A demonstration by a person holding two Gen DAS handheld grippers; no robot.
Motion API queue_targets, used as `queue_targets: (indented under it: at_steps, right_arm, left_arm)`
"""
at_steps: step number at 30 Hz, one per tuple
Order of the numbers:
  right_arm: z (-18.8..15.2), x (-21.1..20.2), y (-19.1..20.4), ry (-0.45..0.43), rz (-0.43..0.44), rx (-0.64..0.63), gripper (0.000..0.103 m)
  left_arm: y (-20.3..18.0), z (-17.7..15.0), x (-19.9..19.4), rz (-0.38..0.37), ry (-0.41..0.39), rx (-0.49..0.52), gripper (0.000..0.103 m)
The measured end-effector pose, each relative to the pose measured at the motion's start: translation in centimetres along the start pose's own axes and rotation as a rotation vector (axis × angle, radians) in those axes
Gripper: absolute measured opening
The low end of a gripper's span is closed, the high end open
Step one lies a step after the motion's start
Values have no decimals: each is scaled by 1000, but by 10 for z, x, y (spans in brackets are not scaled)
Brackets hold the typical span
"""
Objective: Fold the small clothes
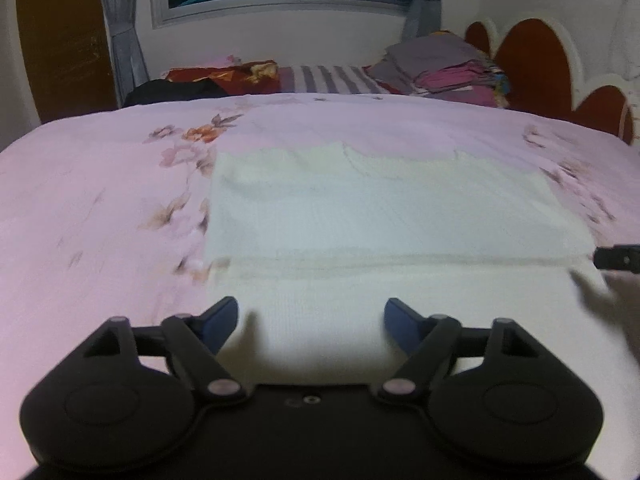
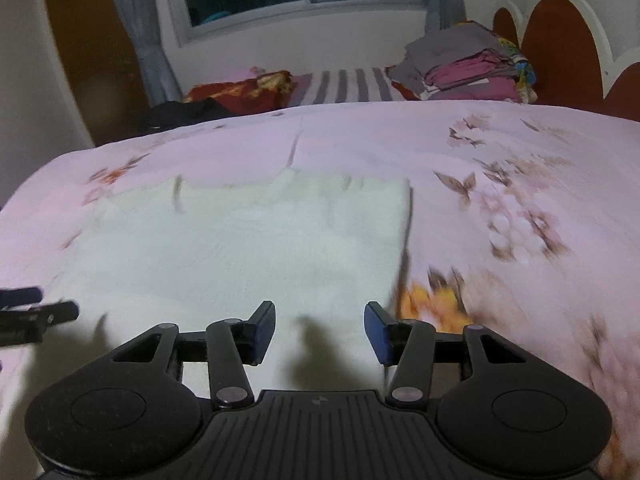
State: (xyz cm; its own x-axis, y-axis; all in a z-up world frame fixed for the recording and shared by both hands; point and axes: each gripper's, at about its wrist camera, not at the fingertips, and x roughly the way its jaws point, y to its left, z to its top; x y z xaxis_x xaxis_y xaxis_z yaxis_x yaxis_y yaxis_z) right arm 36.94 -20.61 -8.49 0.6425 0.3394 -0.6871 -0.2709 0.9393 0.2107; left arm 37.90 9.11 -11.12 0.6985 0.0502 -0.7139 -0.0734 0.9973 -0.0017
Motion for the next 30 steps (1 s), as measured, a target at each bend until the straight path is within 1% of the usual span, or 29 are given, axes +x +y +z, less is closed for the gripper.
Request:
queue_targets:
  at_steps: [3, 4, 5, 6, 9, 11, 12, 15, 21, 22, 25, 27, 28, 30]
  right_arm:
    - [-42, -42, -6, 32, 58, 20, 50]
    - [-59, -55, -10, 49, 78, 42, 50]
    - [-74, -67, -13, 70, 100, 65, 50]
    - [-91, -79, -17, 93, 120, 89, 50]
    - [-137, -109, -22, 145, 129, 168, 50]
    - [-164, -126, -25, 158, 125, 233, 50]
    - [-173, -133, -26, 158, 134, 274, 50]
    - [-194, -150, -25, 150, 163, 362, 50]
    - [-211, -166, -26, 165, 220, 429, 50]
    - [-214, -168, -26, 165, 231, 441, 50]
    - [-221, -173, -30, 167, 263, 478, 50]
    - [-225, -173, -32, 173, 296, 516, 50]
    - [-227, -173, -33, 176, 311, 531, 50]
    - [-231, -173, -31, 181, 347, 560, 50]
  left_arm:
    - [22, -33, -35, -27, 10, -24, 67]
    - [34, -50, -50, -47, 25, -41, 60]
    - [45, -64, -62, -73, 44, -55, 49]
    - [54, -77, -71, -92, 56, -67, 42]
    - [80, -113, -97, -148, 91, -100, 38]
    - [91, -133, -108, -183, 115, -112, 31]
    - [95, -140, -113, -201, 123, -122, 30]
    - [109, -159, -125, -270, 132, -199, 29]
    - [132, -191, -133, -416, 157, -399, 28]
    - [135, -198, -133, -454, 166, -443, 28]
    - [140, -212, -134, -529, 179, -521, 28]
    - [139, -222, -132, -604, 197, -589, 28]
    - [138, -227, -129, -641, 210, -612, 28]
    - [133, -227, -125, -655, 215, -602, 27]
